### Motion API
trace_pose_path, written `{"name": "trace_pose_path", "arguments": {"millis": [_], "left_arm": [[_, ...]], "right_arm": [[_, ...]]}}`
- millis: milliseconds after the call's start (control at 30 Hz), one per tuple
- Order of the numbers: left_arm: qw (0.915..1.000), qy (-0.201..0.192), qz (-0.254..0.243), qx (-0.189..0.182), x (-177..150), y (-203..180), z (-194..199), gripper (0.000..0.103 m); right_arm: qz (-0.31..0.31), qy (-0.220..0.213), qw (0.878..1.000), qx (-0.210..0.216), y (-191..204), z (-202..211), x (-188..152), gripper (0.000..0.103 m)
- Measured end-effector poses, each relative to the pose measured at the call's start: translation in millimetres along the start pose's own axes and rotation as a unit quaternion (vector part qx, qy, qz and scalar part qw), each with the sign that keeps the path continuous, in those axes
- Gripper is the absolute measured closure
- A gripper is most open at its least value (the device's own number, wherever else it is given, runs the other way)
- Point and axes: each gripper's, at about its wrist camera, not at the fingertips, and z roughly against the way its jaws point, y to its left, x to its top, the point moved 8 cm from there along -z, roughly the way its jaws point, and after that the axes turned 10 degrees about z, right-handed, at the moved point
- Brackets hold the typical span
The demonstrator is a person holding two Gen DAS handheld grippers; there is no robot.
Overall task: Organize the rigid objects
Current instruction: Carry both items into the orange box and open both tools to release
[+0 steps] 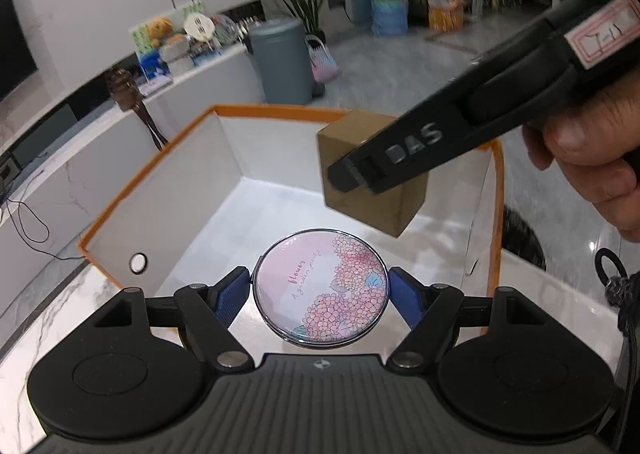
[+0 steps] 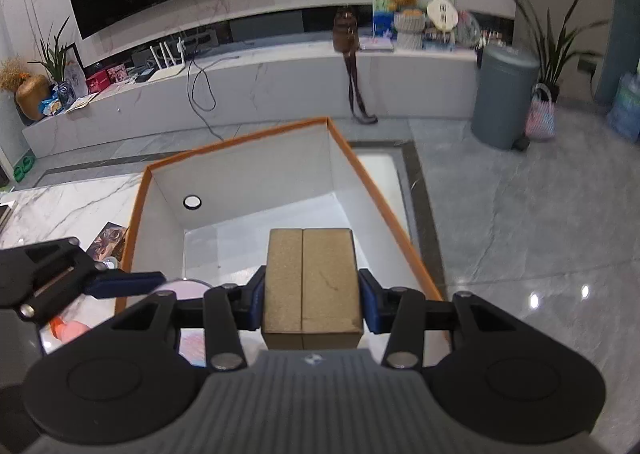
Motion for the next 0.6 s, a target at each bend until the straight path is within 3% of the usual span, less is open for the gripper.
{"name": "trace_pose_path", "arguments": {"millis": [333, 600], "left_arm": [[0.9981, 0.06, 0.006, -0.014, -3, 1, -17, 0.016], [0.9967, 0.081, 0.008, 0.005, -6, 8, -28, 0.016]], "right_arm": [[-0.003, 0.102, 0.994, 0.04, 6, -48, -34, 0.058], [-0.007, 0.118, 0.992, 0.043, 5, -53, -40, 0.058]]}}
